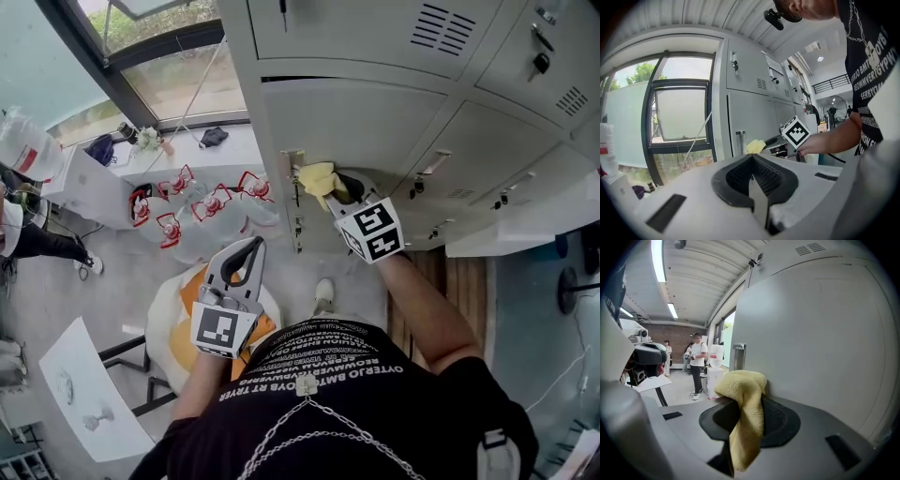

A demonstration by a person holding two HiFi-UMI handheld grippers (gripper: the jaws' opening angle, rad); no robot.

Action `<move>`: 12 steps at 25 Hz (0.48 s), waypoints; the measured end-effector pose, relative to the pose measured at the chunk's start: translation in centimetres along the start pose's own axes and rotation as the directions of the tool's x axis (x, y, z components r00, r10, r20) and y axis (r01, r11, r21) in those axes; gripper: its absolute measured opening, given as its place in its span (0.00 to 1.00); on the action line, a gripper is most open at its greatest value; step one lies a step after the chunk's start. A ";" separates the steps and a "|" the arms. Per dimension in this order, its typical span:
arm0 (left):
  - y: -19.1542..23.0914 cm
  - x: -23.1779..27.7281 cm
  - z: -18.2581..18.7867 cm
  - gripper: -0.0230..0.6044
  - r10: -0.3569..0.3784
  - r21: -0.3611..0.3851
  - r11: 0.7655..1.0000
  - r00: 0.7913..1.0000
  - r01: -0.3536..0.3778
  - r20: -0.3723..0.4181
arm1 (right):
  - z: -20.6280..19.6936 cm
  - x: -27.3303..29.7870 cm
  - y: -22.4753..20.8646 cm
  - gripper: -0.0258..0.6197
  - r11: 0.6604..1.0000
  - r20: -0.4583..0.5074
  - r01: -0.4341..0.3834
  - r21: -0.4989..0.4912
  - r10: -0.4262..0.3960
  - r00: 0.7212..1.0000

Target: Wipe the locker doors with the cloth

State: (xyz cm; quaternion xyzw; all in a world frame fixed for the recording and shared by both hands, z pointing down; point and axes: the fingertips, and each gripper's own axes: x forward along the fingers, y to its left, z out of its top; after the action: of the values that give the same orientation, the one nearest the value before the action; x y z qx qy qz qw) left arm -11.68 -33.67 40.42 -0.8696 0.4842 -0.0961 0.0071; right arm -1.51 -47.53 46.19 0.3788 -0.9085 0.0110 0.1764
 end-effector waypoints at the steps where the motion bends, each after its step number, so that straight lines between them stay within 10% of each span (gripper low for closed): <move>1: 0.0 0.0 0.1 0.05 -0.002 0.001 1.000 1.000 0.002 0.002 | -0.1 0.0 -0.2 0.20 1.000 -0.002 0.004 -0.001 -0.004 1.000; 12: -1.5 1.0 0.6 0.04 -0.074 0.031 0.997 0.997 0.073 0.013 | -2.7 -3.4 -5.2 0.20 0.991 -0.043 0.125 0.040 -0.123 0.991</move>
State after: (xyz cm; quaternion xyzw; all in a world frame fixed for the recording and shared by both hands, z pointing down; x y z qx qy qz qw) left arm -9.82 -33.75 40.14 -0.8873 0.4503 -0.0975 0.0200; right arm 5.16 -48.44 47.03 0.4380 -0.8789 0.0269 0.1872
